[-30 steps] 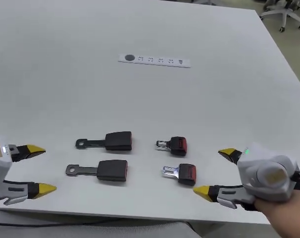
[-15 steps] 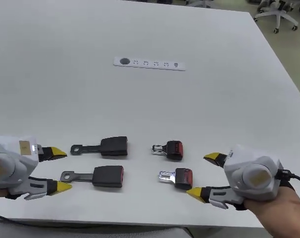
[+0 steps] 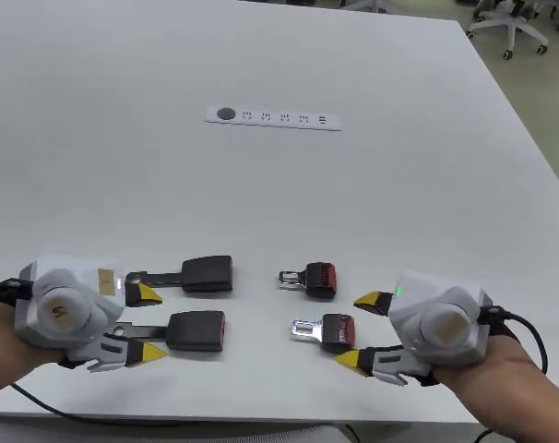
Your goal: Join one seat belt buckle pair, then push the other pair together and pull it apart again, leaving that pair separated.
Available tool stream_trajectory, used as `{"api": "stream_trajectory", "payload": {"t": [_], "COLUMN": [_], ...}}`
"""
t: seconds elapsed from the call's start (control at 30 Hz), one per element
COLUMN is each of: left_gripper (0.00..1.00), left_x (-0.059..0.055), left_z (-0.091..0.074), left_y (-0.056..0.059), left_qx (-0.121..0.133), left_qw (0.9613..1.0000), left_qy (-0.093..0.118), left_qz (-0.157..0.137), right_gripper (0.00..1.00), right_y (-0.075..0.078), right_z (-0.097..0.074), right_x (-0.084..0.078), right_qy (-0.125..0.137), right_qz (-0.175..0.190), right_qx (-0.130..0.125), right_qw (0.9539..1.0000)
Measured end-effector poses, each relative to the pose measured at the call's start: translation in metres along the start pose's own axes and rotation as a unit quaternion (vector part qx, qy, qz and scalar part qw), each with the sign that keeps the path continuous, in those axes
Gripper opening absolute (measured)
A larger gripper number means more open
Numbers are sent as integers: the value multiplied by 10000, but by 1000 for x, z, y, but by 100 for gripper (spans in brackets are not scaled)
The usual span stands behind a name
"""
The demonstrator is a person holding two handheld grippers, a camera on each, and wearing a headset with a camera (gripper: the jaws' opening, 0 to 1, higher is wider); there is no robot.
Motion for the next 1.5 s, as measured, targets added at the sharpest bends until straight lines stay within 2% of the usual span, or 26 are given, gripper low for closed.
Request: {"api": "stream_trajectory", "payload": {"t": [0.2,0.57,0.83,0.9,1.17,1.37,1.5], "left_gripper": [40,38,36,35,33,34,34], "left_x": [2,10,8,9,6,3,4], "left_z": [8,31,39,40,44,48,46], "left_y": [-3,-1,-2,-2,-2,-2,-1], "left_qx": [-90,-357,-509,-535,-679,-767,-787], "left_qw": [9999,9989,9979,9978,9965,9945,9943], "left_qy": [-95,-102,-145,-156,-261,-414,-380], "left_qz": [111,297,370,354,413,577,604], "right_gripper": [42,40,38,37,35,33,33], "right_y": [2,7,8,10,11,12,14], "right_z": [5,17,24,27,30,34,34], "right_x": [-4,-14,-21,-25,-23,-25,-26], "right_qy": [-158,-364,-513,-529,-578,-564,-506], "right_qz": [-161,-232,-252,-237,-253,-269,-362], "right_qx": [148,367,558,587,729,844,1006], "right_qw": [9996,9984,9968,9966,9953,9945,9930]}}
Point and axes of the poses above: the centre of the closed fingertips' face, and the gripper's own axes: z roughly forward along the fingers, y roughly to its right, x roughly out of its top, the point moved 8 cm from there along -z, roughly backward along the fingers, and after that the axes turned 15 degrees about y, right-handed, at the moved point
